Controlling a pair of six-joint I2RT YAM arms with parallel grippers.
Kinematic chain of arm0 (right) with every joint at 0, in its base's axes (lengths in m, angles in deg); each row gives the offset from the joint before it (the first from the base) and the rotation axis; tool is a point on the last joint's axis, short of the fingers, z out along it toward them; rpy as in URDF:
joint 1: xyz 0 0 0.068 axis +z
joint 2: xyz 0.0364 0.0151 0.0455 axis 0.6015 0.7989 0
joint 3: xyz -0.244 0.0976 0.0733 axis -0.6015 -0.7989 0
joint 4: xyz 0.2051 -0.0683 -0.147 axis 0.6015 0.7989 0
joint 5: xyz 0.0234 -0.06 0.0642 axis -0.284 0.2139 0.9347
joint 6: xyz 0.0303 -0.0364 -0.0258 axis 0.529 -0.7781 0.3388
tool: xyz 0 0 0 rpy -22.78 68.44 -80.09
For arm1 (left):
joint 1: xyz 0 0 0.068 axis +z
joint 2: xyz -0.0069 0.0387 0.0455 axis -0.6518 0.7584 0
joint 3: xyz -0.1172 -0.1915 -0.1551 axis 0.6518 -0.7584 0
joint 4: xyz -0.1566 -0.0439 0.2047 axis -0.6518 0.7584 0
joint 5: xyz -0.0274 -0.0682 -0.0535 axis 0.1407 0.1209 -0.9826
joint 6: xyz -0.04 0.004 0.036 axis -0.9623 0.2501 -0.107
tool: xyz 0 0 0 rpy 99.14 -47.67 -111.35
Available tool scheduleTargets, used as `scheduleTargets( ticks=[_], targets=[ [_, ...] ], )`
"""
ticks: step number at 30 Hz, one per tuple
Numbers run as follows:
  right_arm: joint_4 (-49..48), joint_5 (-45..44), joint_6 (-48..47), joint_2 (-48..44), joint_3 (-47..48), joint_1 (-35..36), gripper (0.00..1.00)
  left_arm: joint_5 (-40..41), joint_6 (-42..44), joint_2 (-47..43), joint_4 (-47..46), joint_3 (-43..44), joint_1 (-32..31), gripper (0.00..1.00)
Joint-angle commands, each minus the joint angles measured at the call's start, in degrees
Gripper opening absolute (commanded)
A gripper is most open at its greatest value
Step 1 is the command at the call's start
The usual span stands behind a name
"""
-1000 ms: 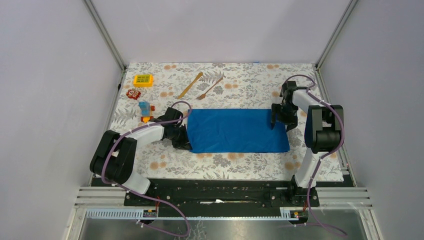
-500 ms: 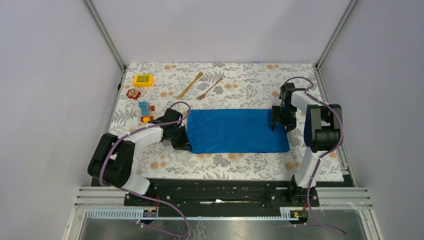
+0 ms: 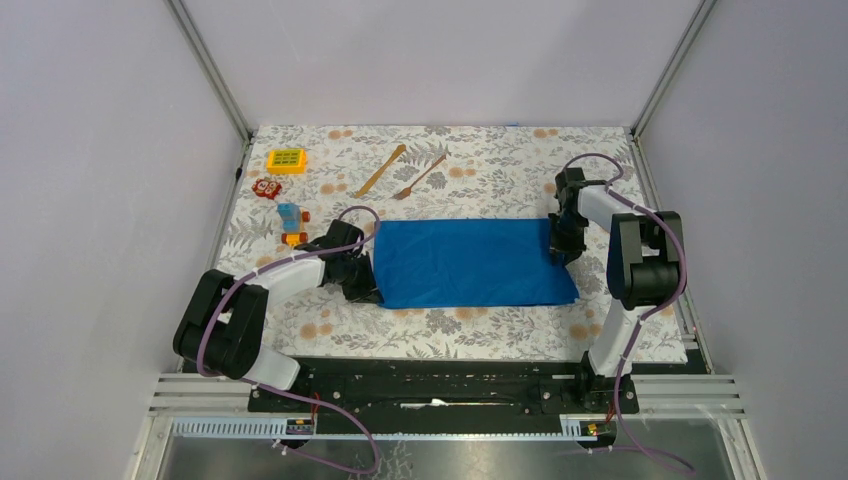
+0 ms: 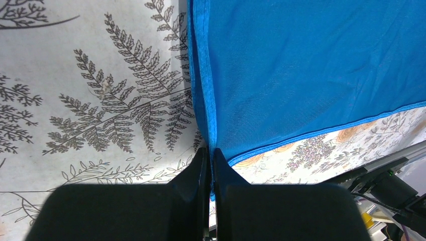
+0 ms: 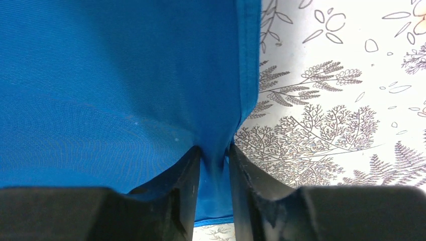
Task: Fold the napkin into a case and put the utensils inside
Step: Pick up the rectangle-folded napkin from the center of the board.
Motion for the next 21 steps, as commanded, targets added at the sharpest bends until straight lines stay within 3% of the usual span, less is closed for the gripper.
scheduleTargets(
  ticks=[1,7,13,21],
  targets=[
    [-3.14,-3.61,1.08,2.93,-2.24,2.46,0.31,0.97,-0.32,-2.24,-1.17,-0.56,0.10,0.00],
    [-3.64,-5.04,0.17,-0.70,-1.35,2.51,0.01,0.75,-0.36,-2.12,-1.36,-0.91,0.02,0.00],
    [-2.77,-11.81,0.51,-5.78,-0.37,2.23,0.00,-1.72,-1.81,-1.39,-3.77,-1.87,-0.71,0.00],
    [-4.04,-15.11,-1.02,-12.66,-0.96,0.79,0.00,-2.72,-7.89,0.06,-9.08,-1.55,-7.37,0.00]
  ],
)
